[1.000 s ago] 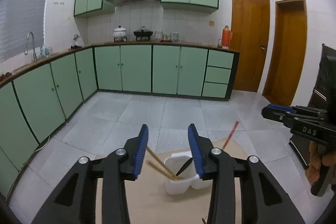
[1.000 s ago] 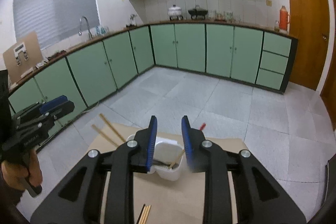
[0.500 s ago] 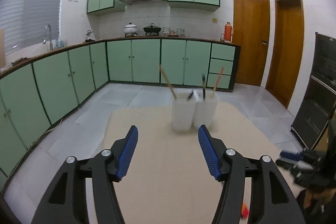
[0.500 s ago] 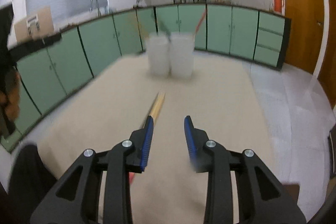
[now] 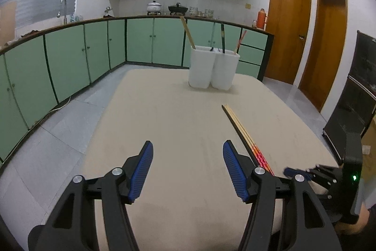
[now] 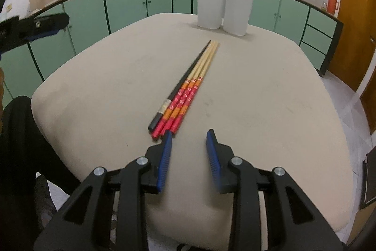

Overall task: Organize utensils
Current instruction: 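Move both open tools back to the remaining chopstick bundle, then grasp a red-patterned chopstick with the right tool while the left tool grasps a black chopstick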

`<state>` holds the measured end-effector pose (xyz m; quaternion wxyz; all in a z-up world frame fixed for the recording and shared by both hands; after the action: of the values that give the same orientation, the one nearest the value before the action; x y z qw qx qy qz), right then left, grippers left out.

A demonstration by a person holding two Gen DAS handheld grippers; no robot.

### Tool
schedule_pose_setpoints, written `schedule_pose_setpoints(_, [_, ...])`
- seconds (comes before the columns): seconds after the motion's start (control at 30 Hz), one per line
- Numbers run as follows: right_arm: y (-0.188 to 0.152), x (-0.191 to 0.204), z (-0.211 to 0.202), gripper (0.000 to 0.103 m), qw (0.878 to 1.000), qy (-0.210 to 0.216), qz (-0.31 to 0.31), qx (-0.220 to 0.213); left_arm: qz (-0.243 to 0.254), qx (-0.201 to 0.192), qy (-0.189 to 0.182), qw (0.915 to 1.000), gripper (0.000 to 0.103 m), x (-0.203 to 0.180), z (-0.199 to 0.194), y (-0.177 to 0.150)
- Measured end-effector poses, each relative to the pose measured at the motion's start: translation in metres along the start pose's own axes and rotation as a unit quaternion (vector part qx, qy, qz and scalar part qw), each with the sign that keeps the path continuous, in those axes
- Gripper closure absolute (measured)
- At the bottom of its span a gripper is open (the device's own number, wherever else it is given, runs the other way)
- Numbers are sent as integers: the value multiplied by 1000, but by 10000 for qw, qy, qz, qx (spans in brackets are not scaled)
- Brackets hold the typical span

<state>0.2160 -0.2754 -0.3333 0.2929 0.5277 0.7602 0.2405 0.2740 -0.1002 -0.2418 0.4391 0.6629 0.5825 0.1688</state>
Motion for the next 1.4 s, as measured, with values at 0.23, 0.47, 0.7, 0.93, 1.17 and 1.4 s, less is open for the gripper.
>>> schedule_pose_setpoints(0.23, [4, -8, 6, 75, 9999, -79, 71, -72, 180, 203, -20, 9996, 42, -8, 9, -19])
schedule_pose_setpoints(0.47, [1, -13, 3, 71, 9997, 55, 209, -83, 234, 343, -36, 9991, 42, -9, 14, -30])
schedule_pose_setpoints(0.7, [10, -21, 14, 84, 9994, -64, 344, -61, 509, 625, -199, 9965, 42, -21, 28, -49])
schedule_pose_setpoints(0.93, [-8, -51, 5, 98, 9973, -223, 692, 32, 954, 838, -364, 9912, 42, -50, 43, -69])
schedule_pose_setpoints(1.17, [-22, -59, -5, 98, 9957, -187, 907, 23, 1214, 1027, -373, 9866, 43, -73, 62, -82])
schedule_pose_setpoints(1.4, [-24, -59, -5, 97, 9957, -187, 903, 0, 1276, 1043, -379, 9856, 43, -86, 71, -85])
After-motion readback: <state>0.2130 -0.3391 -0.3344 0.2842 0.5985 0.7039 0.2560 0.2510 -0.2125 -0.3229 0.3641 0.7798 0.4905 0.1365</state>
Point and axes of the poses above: each gripper's, at about its wrist camera, not at the fingertips, and z roughly the way its jaws point, x to its left, y to its top, the point moved 1 cm from there along z, roughly the way its jaws point, and after that the axes turned 14 degrees about -z, right-handed, at the moved point
